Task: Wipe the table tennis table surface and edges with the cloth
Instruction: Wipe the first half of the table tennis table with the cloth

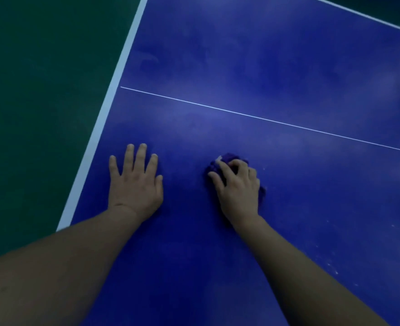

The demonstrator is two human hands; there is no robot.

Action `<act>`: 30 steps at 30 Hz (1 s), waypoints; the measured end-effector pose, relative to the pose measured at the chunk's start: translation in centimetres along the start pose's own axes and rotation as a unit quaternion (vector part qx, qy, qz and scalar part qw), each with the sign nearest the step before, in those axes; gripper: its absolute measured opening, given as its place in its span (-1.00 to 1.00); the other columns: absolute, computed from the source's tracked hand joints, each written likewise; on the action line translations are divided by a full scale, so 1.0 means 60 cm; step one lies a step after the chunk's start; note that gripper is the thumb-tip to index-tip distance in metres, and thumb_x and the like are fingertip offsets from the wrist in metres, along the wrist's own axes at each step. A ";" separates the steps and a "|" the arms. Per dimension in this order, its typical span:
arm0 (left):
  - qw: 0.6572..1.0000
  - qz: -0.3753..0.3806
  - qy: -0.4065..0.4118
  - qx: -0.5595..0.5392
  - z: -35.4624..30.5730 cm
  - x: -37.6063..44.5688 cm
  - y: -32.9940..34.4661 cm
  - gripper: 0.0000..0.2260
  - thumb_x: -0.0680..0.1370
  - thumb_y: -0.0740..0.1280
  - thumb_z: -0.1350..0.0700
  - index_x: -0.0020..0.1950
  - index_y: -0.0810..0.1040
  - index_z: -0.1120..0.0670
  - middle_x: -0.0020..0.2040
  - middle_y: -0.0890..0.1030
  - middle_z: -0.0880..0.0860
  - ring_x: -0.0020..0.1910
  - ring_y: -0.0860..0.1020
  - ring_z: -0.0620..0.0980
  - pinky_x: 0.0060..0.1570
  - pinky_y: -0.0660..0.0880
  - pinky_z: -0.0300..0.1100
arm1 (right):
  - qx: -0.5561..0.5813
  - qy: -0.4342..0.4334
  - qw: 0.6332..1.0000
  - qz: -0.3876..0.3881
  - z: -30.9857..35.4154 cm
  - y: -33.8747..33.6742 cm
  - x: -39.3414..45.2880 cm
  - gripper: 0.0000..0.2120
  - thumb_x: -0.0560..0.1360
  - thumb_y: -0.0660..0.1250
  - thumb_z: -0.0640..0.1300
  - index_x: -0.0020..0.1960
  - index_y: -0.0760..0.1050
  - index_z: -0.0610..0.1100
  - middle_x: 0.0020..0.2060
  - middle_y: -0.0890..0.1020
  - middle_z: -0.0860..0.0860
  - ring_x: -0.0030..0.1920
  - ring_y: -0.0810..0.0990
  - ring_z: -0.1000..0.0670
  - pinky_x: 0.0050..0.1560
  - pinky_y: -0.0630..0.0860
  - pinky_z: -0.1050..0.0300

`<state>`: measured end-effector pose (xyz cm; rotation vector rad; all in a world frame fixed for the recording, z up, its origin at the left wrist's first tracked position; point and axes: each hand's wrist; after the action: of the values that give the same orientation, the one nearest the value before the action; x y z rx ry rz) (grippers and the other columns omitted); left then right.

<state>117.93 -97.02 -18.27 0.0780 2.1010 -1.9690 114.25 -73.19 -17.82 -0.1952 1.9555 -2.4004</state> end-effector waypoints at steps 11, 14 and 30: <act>0.995 -0.037 -0.052 -0.079 -0.136 0.022 0.032 -0.37 0.59 -0.20 -0.24 0.64 0.01 -0.06 0.66 -0.06 0.01 0.62 -0.20 0.05 0.50 -0.29 0.28 | -0.019 -0.053 0.997 0.050 -0.042 -0.005 0.060 -0.31 0.47 0.12 0.46 0.47 0.37 0.12 0.37 0.36 0.00 0.30 0.31 -0.16 0.20 0.34 -0.15; 0.994 -0.043 -0.057 -0.081 -0.137 0.024 0.028 -0.37 0.59 -0.18 -0.23 0.64 0.06 -0.06 0.66 -0.03 0.01 0.62 -0.18 0.05 0.51 -0.29 0.27 | 0.014 -0.076 0.997 0.031 -0.102 -0.021 0.004 -0.47 0.52 0.24 0.25 0.43 0.46 0.08 0.32 0.44 -0.03 0.25 0.38 -0.19 0.13 0.42 -0.17; 0.994 -0.044 -0.045 -0.089 -0.135 0.021 0.027 -0.39 0.61 -0.11 -0.22 0.63 0.15 -0.03 0.66 0.05 0.05 0.63 -0.11 0.08 0.53 -0.22 0.29 | 0.046 -0.094 0.994 0.019 -0.115 -0.022 0.114 -0.58 0.59 0.24 0.07 0.39 0.52 -0.06 0.22 0.52 -0.07 0.21 0.40 -0.21 0.16 0.36 -0.14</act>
<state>115.85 -89.09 -19.72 -0.1366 2.2437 -1.7864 106.69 -66.95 -17.41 -0.3616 1.7483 -2.3469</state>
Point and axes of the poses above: each hand's wrist, its own x-axis towards the middle knuckle, its own y-axis out of the palm, z = x × y
